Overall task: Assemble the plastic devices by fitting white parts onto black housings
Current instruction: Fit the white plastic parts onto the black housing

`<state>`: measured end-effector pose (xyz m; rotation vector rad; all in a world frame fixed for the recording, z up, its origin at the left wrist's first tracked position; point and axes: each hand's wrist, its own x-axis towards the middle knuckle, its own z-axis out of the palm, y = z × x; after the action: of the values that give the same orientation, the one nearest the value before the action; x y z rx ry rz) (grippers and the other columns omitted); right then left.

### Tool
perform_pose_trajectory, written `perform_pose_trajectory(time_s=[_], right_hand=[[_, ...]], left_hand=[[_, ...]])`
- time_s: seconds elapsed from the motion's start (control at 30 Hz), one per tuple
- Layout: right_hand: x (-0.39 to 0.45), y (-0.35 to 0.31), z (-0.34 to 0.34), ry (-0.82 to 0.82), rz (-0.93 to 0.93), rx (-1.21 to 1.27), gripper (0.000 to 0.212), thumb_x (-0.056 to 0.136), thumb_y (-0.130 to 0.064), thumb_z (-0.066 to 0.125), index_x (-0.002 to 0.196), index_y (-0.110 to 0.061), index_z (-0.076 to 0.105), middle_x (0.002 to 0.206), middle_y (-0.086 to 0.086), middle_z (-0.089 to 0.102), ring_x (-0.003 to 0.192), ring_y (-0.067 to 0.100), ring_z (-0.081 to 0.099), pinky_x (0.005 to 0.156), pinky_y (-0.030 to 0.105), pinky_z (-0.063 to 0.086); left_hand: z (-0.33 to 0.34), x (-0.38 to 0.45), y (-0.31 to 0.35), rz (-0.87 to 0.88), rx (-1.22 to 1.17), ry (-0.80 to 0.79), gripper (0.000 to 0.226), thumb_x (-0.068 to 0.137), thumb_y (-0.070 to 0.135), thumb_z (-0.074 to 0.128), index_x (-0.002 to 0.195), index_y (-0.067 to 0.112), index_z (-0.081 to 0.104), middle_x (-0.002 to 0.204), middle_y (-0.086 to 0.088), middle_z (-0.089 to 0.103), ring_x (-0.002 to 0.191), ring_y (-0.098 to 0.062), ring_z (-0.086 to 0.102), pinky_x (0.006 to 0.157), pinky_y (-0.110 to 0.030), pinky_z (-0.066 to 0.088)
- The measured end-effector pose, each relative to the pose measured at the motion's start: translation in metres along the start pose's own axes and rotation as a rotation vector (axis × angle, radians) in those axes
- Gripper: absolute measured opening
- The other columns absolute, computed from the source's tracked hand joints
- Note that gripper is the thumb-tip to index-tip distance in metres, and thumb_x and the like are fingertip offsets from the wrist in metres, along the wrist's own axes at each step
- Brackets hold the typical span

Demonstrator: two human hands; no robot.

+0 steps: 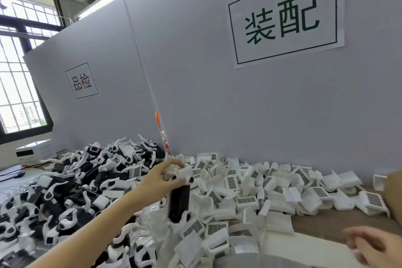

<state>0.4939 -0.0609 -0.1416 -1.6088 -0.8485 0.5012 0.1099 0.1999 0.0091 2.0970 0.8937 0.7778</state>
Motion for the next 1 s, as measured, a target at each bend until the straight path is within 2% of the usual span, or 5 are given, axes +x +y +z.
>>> perform_pose_trajectory(time_s=[0.4,0.63,0.7,0.83,1.0], right_hand=[[-0.013,-0.045,0.006,0.138,0.051,-0.001,0.028,0.090,0.010,0.059,0.077,-0.008,0.075,0.060,0.004,0.073,0.056,0.018,0.063,0.048,0.011,0.048],[-0.017,-0.065,-0.002,0.004,0.270,0.372,0.043,0.108,-0.025,0.036,0.107,0.004,0.067,0.124,0.026,0.063,0.111,0.038,0.060,0.070,0.036,0.043],[-0.014,-0.065,0.000,-0.061,0.267,0.394,0.049,0.100,-0.035,0.044,0.123,0.003,0.064,0.137,0.019,0.059,0.122,0.020,0.061,0.069,0.029,0.043],[-0.020,-0.051,-0.004,-0.094,0.068,0.256,0.024,0.088,-0.025,0.062,0.106,-0.018,0.075,0.103,0.009,0.077,0.094,0.018,0.073,0.084,0.033,0.051],[-0.020,-0.049,-0.005,-0.017,0.044,0.231,0.025,0.098,-0.019,0.056,0.087,-0.018,0.078,0.088,0.011,0.076,0.080,0.015,0.072,0.064,0.018,0.051]], left_hand=[[0.158,0.021,0.090,-0.252,-0.705,0.031,0.024,0.091,0.034,0.065,0.104,0.014,0.067,0.093,-0.009,0.073,0.064,-0.022,0.067,0.056,-0.032,0.054],[0.298,-0.019,0.100,-0.350,-0.993,0.020,0.041,0.090,0.019,0.068,0.125,0.038,0.057,0.123,-0.013,0.062,0.093,-0.027,0.066,0.061,-0.034,0.055],[0.304,-0.020,0.096,-0.284,-0.974,-0.009,0.057,0.089,0.016,0.070,0.134,0.046,0.050,0.130,-0.015,0.057,0.093,-0.021,0.068,0.063,-0.030,0.055],[0.298,-0.019,0.093,-0.169,-0.950,-0.138,0.056,0.083,0.014,0.078,0.125,0.046,0.058,0.100,-0.010,0.073,0.080,-0.018,0.072,0.066,-0.028,0.057],[0.292,-0.015,0.091,-0.036,-0.697,-0.139,0.057,0.073,0.022,0.089,0.114,0.036,0.052,0.100,-0.012,0.071,0.075,-0.013,0.066,0.066,-0.026,0.057]])
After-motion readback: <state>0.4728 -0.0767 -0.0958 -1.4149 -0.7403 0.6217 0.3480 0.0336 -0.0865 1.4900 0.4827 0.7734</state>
